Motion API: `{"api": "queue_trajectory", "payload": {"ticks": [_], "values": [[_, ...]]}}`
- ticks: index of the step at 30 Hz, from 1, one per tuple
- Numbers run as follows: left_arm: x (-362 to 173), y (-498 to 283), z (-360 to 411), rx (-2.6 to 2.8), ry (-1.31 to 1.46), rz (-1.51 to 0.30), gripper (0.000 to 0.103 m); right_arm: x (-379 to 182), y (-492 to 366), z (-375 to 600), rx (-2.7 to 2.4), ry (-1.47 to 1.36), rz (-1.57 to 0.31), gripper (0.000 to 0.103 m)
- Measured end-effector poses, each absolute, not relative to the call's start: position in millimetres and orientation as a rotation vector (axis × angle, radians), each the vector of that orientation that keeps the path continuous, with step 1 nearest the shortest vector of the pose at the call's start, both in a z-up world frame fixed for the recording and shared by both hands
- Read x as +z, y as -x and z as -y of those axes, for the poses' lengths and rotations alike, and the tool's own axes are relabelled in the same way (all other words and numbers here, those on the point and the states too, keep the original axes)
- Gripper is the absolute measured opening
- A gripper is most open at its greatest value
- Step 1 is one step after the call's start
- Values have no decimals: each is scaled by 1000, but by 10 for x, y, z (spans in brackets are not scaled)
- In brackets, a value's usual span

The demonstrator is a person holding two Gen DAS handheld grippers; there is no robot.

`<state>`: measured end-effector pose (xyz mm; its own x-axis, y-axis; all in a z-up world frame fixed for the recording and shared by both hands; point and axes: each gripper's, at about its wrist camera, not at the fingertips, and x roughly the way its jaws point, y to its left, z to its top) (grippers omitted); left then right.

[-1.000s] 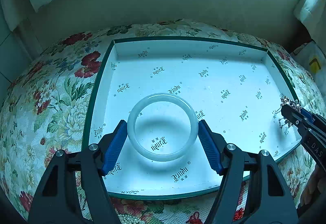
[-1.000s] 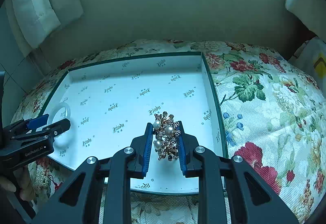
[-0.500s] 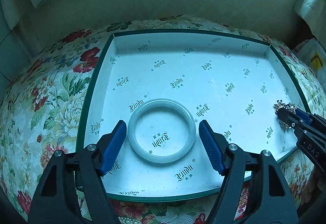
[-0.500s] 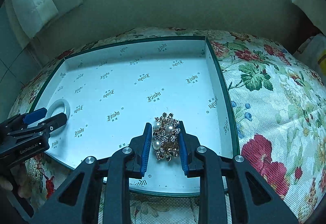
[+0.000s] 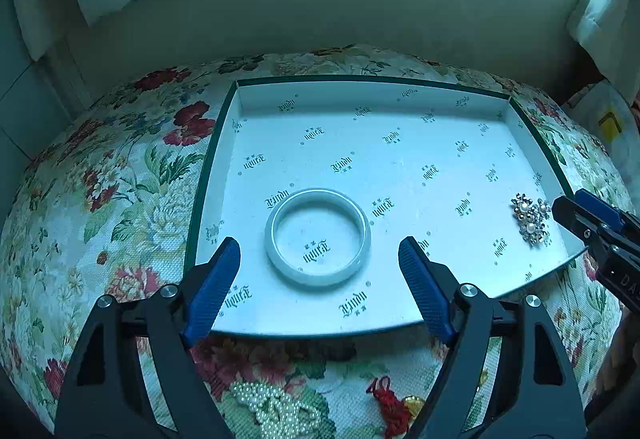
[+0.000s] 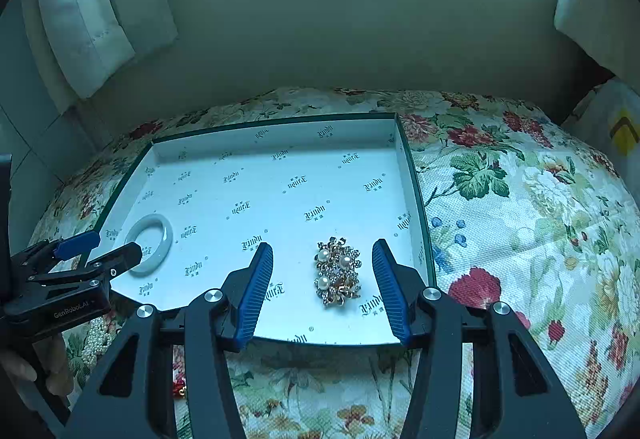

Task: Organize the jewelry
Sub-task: 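Grasp the dark red bead bracelet with the left gripper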

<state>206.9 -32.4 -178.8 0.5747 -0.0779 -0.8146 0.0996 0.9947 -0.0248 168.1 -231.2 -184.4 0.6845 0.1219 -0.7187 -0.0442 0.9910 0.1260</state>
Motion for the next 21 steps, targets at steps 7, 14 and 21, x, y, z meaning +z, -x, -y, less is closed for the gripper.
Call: {"api": "queue_trajectory", "payload": {"ticks": [7, 14, 21], "values": [[-1724, -1620, 216, -88, 0, -981, 81, -1786, -1231, 2358, 90, -123, -824, 52], [-1770, -1164, 173, -87, 9, -1026, 81, -1862, -753, 2317, 102, -117, -860, 52], [-1799, -763, 218, -84, 7, -1049, 81, -1986, -379, 2333, 102, -115, -900, 52]]}}
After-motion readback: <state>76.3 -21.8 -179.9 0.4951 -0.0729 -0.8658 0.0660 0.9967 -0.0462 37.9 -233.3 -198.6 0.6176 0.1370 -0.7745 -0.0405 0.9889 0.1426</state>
